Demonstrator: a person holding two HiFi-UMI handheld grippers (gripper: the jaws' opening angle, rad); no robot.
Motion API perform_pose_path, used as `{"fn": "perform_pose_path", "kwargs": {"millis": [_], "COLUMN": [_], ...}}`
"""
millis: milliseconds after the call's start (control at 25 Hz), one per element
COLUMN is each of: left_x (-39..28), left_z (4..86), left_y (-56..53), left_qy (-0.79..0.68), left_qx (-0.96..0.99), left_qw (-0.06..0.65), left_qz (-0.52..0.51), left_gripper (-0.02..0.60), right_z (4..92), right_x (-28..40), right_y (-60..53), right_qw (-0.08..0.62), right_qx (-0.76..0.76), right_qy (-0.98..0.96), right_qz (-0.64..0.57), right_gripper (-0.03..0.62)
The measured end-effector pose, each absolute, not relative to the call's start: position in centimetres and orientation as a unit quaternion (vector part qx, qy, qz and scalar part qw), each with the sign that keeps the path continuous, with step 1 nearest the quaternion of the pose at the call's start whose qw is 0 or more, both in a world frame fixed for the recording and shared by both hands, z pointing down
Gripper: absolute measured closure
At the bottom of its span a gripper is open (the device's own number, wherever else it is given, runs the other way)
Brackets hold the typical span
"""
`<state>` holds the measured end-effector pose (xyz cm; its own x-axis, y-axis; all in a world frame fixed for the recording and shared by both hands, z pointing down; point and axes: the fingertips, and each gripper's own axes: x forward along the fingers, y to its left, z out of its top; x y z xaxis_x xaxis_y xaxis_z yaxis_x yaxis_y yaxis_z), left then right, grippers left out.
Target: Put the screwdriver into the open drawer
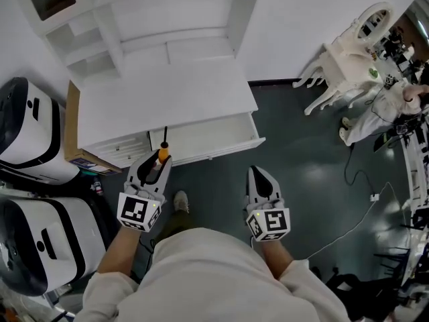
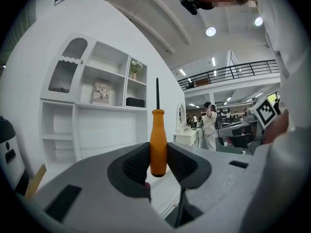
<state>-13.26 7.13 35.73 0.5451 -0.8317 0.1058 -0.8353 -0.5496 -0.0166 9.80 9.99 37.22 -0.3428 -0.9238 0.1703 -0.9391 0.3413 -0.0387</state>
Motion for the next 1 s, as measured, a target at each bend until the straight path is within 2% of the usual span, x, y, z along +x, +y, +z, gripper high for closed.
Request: {"fn": "perform_pose_path", "kwargs": {"millis": [440, 1000], "left_x": [-15.6, -15.1], "left_z": [36.7, 38.2], "left_y": [-2.0, -6.7], "left_qy": [-0.431, -0.389], "left_qx": [0.9, 0.916], "left_qw": [0.019, 0.015], "left_qz": [0.065, 0.101], "left_gripper": [0.472, 0.472], "right_z": [36.6, 36.7], "right_x": [7.0, 5.0], "right_y": [1.9, -3.4], "right_qw": [0.067, 0.077], "right_qx": [0.603, 0.6], "right_qy": [-0.793, -0.794], "right_qz": [0.063, 0.061], "right_gripper": [0.591, 0.589]}}
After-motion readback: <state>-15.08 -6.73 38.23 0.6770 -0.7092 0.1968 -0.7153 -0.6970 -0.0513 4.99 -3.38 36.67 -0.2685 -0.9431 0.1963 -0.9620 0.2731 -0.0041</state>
